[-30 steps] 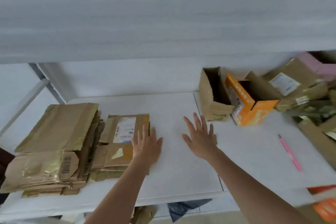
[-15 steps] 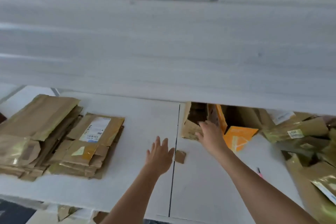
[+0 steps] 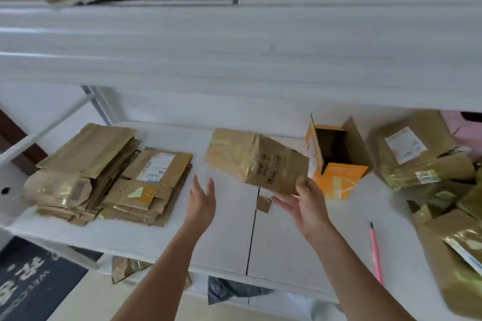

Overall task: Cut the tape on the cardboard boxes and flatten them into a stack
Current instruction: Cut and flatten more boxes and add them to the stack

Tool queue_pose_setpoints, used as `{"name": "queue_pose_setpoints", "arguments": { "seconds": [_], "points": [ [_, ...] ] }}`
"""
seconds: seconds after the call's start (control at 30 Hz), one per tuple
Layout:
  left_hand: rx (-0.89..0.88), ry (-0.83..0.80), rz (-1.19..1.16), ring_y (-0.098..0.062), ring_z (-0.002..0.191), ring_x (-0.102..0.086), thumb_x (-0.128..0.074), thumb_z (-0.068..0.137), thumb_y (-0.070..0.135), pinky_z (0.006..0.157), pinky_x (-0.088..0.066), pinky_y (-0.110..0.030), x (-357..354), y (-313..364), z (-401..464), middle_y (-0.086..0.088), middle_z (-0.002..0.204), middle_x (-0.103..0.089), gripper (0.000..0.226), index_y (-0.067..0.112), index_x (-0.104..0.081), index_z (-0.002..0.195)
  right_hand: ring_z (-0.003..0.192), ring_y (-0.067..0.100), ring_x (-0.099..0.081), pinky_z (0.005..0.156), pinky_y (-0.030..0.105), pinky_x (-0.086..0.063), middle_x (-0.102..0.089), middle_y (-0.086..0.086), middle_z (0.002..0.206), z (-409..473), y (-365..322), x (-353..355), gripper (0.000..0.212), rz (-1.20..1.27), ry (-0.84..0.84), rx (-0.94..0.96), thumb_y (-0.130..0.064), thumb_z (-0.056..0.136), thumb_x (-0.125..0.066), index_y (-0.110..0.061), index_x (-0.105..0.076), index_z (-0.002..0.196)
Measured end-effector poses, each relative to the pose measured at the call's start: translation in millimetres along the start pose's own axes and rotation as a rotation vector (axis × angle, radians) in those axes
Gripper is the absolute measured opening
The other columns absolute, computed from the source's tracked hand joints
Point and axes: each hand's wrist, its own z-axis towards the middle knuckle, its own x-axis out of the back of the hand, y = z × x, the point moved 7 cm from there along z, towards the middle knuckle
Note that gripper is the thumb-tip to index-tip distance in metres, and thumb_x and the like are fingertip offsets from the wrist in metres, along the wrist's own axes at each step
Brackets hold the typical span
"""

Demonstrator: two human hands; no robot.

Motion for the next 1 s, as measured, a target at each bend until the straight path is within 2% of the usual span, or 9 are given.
{"name": "queue_pose_setpoints", "arguments": {
  "seconds": [0.1,0.23,0.4,0.5,0.6,0.67,0.73,0.83,1.0],
  "points": [
    [-0.072,0.137,-0.196,-0.019,0.152,-0.003,-0.03,0.101,0.052,0.121,-0.01,-0.04,15,9,-15,-0.003,0.165,-0.004,0.072,0.02,0.002,0.157,0.085,0.042,-0.072,0.072,0.051,-0.059,-0.071,0.021,0.102,-26,36,25,0.03,0.139,0.032,-0.178,-0.023,0.108,-0.033,-0.001,-0.052,0.116],
    [-0.027,0.04,-0.177,-0.024,0.149,-0.015,-0.045,0.095,0.058,0.118,-0.02,-0.046,6,7,-18,-0.004,0.164,-0.005,0.081,0.023,-0.006,0.157,0.081,0.036,-0.074,0.061,0.046,-0.061,-0.074,0.022,0.091,-53,81,66,0.03,0.102,0.121,-0.332,-0.022,0.108,-0.032,0.001,-0.051,0.114],
    [-0.091,-0.099,-0.034,-0.021,0.135,-0.034,-0.07,0.087,0.044,0.104,-0.03,-0.026,-28,12,-31,-0.003,0.156,-0.005,0.089,0.016,-0.019,0.154,0.078,0.025,-0.067,0.072,0.04,-0.055,-0.07,0.013,0.082,-83,97,118,0.026,-0.379,0.2,-0.463,-0.026,0.104,-0.049,-0.006,-0.058,0.09],
    [-0.154,-0.168,0.045,-0.018,0.127,-0.036,-0.075,0.084,0.038,0.097,-0.033,-0.024,-45,17,-38,-0.003,0.155,-0.006,0.089,0.018,-0.022,0.153,0.068,0.019,-0.055,0.071,0.033,-0.046,-0.059,0.005,0.071,-80,68,148,0.031,-0.9,0.276,-0.281,-0.031,0.095,-0.055,-0.008,-0.059,0.074],
    [-0.189,-0.171,0.058,-0.022,0.139,-0.03,-0.074,0.085,0.037,0.103,-0.034,-0.029,-52,18,-45,-0.001,0.158,-0.001,0.089,0.021,-0.021,0.155,0.098,0.016,-0.059,0.09,0.034,-0.047,-0.063,0.001,0.105,-77,27,145,0.032,-0.711,0.324,0.033,-0.035,0.101,-0.049,-0.01,-0.066,0.112],
    [-0.188,-0.185,0.069,-0.022,0.142,-0.027,-0.073,0.086,0.038,0.105,-0.034,-0.031,-56,19,-48,0.0,0.16,0.002,0.089,0.022,-0.02,0.155,0.114,0.0,-0.051,0.1,0.026,-0.043,-0.054,-0.019,0.123,-77,11,119,0.033,-0.657,0.131,0.115,-0.042,0.102,-0.047,-0.034,-0.054,0.133],
    [-0.201,-0.226,0.097,-0.022,0.143,-0.026,-0.074,0.085,0.037,0.101,-0.033,-0.027,-63,22,-51,0.0,0.16,0.002,0.09,0.022,-0.02,0.156,0.106,-0.012,-0.051,0.089,0.013,-0.042,-0.052,-0.031,0.119,-82,9,91,0.034,-0.758,-0.06,0.134,-0.046,0.099,-0.049,-0.043,-0.05,0.133],
    [-0.199,-0.254,0.09,-0.021,0.141,-0.027,-0.079,0.081,0.036,0.103,-0.034,-0.027,-72,27,-55,0.001,0.159,0.001,0.097,0.022,-0.02,0.156,0.089,-0.004,-0.067,0.079,0.015,-0.053,-0.071,-0.016,0.102,-79,8,83,0.029,-0.803,-0.051,0.178,-0.041,0.096,-0.06,-0.028,-0.064,0.121],
    [-0.151,-0.3,0.016,-0.02,0.145,-0.02,-0.082,0.077,0.033,0.112,-0.033,-0.035,-99,29,-67,0.007,0.16,0.011,0.103,0.027,-0.017,0.156,0.09,0.006,-0.07,0.081,0.024,-0.057,-0.073,-0.006,0.104,-86,0,106,0.027,-0.736,-0.13,0.089,-0.037,0.093,-0.065,-0.024,-0.065,0.117]
  ]
}}
